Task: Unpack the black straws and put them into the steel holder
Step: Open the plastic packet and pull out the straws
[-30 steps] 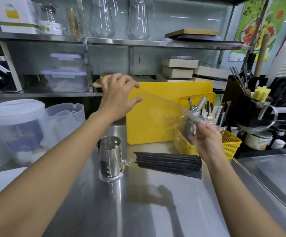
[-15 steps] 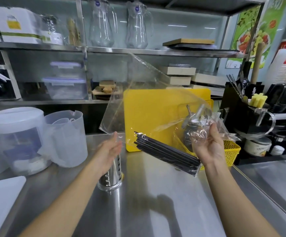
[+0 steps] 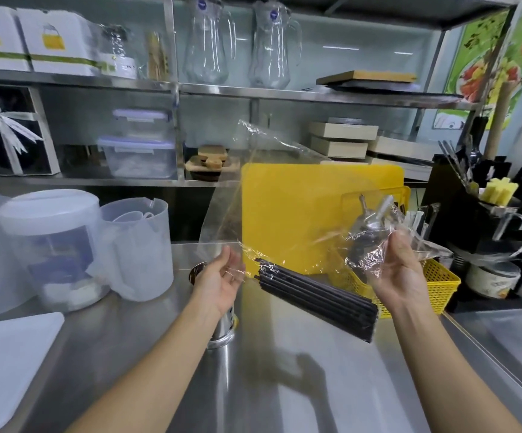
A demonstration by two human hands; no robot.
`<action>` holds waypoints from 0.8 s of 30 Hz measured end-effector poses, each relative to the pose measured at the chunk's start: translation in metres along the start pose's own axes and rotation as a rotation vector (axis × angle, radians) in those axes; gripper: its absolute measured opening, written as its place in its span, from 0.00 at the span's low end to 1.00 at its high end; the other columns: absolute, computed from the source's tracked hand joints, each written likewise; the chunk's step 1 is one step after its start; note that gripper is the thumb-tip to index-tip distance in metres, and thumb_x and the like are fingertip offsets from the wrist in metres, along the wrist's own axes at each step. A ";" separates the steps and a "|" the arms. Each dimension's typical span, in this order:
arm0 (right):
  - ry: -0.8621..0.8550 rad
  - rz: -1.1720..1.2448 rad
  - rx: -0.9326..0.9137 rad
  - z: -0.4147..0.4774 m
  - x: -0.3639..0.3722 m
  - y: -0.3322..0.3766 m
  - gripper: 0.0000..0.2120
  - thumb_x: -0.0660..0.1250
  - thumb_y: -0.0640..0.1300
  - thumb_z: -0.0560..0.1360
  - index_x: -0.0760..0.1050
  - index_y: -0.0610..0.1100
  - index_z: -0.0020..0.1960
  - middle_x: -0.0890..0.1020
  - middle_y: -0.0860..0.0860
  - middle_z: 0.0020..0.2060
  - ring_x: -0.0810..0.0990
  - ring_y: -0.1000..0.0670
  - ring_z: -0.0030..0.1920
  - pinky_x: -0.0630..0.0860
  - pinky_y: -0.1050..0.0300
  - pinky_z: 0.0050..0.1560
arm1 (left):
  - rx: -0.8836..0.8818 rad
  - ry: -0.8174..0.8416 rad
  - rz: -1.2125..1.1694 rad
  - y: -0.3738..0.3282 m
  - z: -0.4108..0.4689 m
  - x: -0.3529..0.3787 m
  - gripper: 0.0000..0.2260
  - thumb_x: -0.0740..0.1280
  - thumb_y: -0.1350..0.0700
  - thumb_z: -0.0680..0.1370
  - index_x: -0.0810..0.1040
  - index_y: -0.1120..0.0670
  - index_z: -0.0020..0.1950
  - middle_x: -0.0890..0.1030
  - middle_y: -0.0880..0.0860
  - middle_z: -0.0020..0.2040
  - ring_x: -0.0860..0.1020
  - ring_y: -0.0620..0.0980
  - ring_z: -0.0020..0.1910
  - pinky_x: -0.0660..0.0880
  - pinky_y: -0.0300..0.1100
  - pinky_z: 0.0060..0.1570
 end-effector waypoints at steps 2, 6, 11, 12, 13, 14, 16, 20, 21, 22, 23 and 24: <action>0.017 -0.031 -0.004 0.000 0.004 0.000 0.09 0.77 0.48 0.57 0.83 0.53 0.38 0.84 0.57 0.34 0.80 0.57 0.36 0.65 0.49 0.62 | 0.011 -0.010 -0.027 0.000 0.001 -0.004 0.03 0.67 0.60 0.74 0.74 0.57 0.42 0.80 0.52 0.35 0.78 0.47 0.39 0.78 0.42 0.42; 0.093 -0.038 0.058 0.005 0.000 -0.005 0.23 0.79 0.49 0.58 0.80 0.49 0.52 0.83 0.53 0.45 0.79 0.56 0.43 0.74 0.61 0.46 | 0.220 -0.019 0.014 -0.023 -0.001 -0.014 0.19 0.69 0.66 0.72 0.69 0.51 0.57 0.77 0.56 0.46 0.79 0.51 0.42 0.78 0.52 0.50; 0.027 0.006 0.088 0.010 -0.015 -0.011 0.34 0.81 0.45 0.56 0.73 0.47 0.59 0.80 0.52 0.43 0.79 0.57 0.35 0.76 0.63 0.33 | 0.467 -0.116 0.542 -0.061 -0.006 -0.024 0.09 0.70 0.64 0.72 0.75 0.53 0.46 0.75 0.55 0.50 0.78 0.57 0.50 0.79 0.56 0.49; 0.025 0.002 0.091 0.011 -0.014 -0.013 0.35 0.81 0.45 0.56 0.71 0.46 0.60 0.80 0.52 0.44 0.78 0.56 0.35 0.75 0.63 0.33 | 0.489 -0.136 0.630 -0.065 -0.006 -0.024 0.07 0.70 0.63 0.72 0.74 0.54 0.41 0.76 0.55 0.47 0.78 0.57 0.50 0.79 0.56 0.49; 0.024 -0.002 0.095 0.014 -0.014 -0.016 0.35 0.81 0.46 0.56 0.70 0.46 0.60 0.80 0.52 0.44 0.78 0.56 0.34 0.75 0.63 0.33 | 0.498 -0.146 0.702 -0.067 -0.004 -0.025 0.07 0.71 0.63 0.72 0.74 0.54 0.40 0.76 0.55 0.45 0.78 0.56 0.48 0.79 0.55 0.49; 0.013 -0.014 0.103 0.015 -0.015 -0.018 0.35 0.81 0.46 0.56 0.70 0.46 0.59 0.81 0.51 0.43 0.77 0.56 0.34 0.75 0.64 0.32 | 0.504 -0.134 0.755 -0.069 -0.002 -0.024 0.08 0.71 0.63 0.72 0.73 0.55 0.41 0.76 0.56 0.45 0.78 0.55 0.45 0.80 0.51 0.48; -0.004 -0.009 0.108 0.017 -0.015 -0.024 0.31 0.80 0.45 0.57 0.72 0.46 0.56 0.81 0.51 0.41 0.77 0.56 0.33 0.74 0.64 0.30 | 0.520 -0.084 0.858 -0.072 0.001 -0.018 0.12 0.72 0.64 0.71 0.70 0.57 0.48 0.77 0.55 0.42 0.77 0.50 0.40 0.78 0.39 0.41; -0.080 -0.050 0.063 0.019 -0.018 -0.025 0.03 0.68 0.43 0.69 0.78 0.48 0.43 0.81 0.55 0.34 0.76 0.58 0.30 0.71 0.66 0.29 | 0.549 -0.075 1.010 -0.078 0.006 -0.019 0.09 0.71 0.61 0.72 0.71 0.56 0.43 0.79 0.53 0.35 0.78 0.50 0.34 0.73 0.38 0.38; -0.084 -0.058 0.052 0.020 -0.020 -0.025 0.04 0.65 0.43 0.70 0.79 0.48 0.40 0.81 0.55 0.33 0.76 0.59 0.29 0.70 0.66 0.28 | 0.545 -0.067 1.028 -0.078 0.008 -0.020 0.07 0.70 0.61 0.73 0.72 0.55 0.41 0.80 0.54 0.35 0.78 0.51 0.35 0.74 0.42 0.41; -0.084 -0.070 0.055 0.019 -0.018 -0.028 0.05 0.65 0.43 0.70 0.79 0.49 0.39 0.81 0.55 0.32 0.76 0.59 0.29 0.70 0.67 0.28 | 0.529 -0.046 1.052 -0.077 0.010 -0.020 0.07 0.68 0.61 0.74 0.72 0.53 0.40 0.80 0.53 0.35 0.79 0.52 0.37 0.74 0.45 0.45; -0.094 -0.073 0.058 0.021 -0.020 -0.030 0.05 0.65 0.43 0.71 0.79 0.49 0.38 0.81 0.55 0.32 0.76 0.59 0.29 0.70 0.66 0.27 | 0.508 -0.028 1.077 -0.075 0.013 -0.021 0.08 0.67 0.62 0.75 0.72 0.52 0.40 0.80 0.52 0.35 0.79 0.51 0.38 0.73 0.46 0.47; -0.098 -0.070 0.061 0.021 -0.019 -0.032 0.07 0.64 0.43 0.72 0.79 0.49 0.38 0.81 0.55 0.32 0.76 0.58 0.29 0.71 0.66 0.27 | 0.500 -0.014 1.086 -0.074 0.015 -0.021 0.08 0.67 0.63 0.75 0.72 0.51 0.40 0.80 0.50 0.36 0.78 0.50 0.38 0.73 0.45 0.47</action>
Point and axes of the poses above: each hand's wrist, its own z-axis towards the middle knuckle, its own x-axis out of the palm, y = z × x, the point moved 9 cm from there along z, towards the middle knuckle
